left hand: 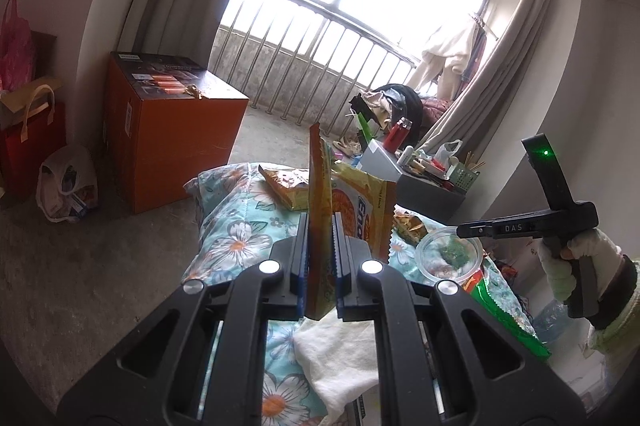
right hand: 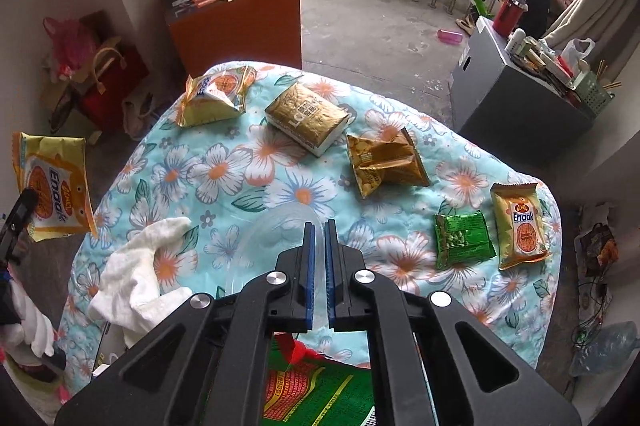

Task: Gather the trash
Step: 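Grasp the clear plastic cup with the right tool while the left tool holds the wrapper, then carry the wrapper and cup over the blue wastebasket and open both tools, then swing both tools back toward the bed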

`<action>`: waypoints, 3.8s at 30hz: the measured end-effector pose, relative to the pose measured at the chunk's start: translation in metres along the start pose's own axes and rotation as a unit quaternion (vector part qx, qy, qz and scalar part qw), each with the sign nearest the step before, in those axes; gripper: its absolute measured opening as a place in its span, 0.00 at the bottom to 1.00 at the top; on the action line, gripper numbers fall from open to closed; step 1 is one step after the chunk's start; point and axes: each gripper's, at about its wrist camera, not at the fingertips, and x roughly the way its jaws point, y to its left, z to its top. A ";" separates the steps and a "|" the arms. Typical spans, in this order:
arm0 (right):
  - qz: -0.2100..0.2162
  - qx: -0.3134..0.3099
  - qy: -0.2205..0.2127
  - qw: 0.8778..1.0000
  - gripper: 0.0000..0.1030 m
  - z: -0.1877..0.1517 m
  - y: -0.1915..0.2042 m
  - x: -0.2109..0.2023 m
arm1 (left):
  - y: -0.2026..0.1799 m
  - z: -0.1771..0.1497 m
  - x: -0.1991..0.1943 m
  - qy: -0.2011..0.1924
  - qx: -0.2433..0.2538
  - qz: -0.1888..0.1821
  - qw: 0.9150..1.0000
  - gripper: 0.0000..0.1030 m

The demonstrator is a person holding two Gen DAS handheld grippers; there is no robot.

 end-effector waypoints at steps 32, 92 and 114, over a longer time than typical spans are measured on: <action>-0.058 0.252 -0.222 0.940 0.05 -0.239 -0.160 -0.185 | -0.169 0.020 -0.083 -0.006 0.125 -0.122 0.985 0.08; -0.173 0.625 -0.201 0.735 0.33 -0.612 -0.388 -0.127 | -0.623 -0.342 0.110 0.332 0.344 -0.255 0.841 0.55; -0.174 0.351 -0.287 0.874 0.71 -0.445 -0.178 -0.206 | -0.406 -0.160 -0.015 0.185 0.255 -0.219 0.923 0.68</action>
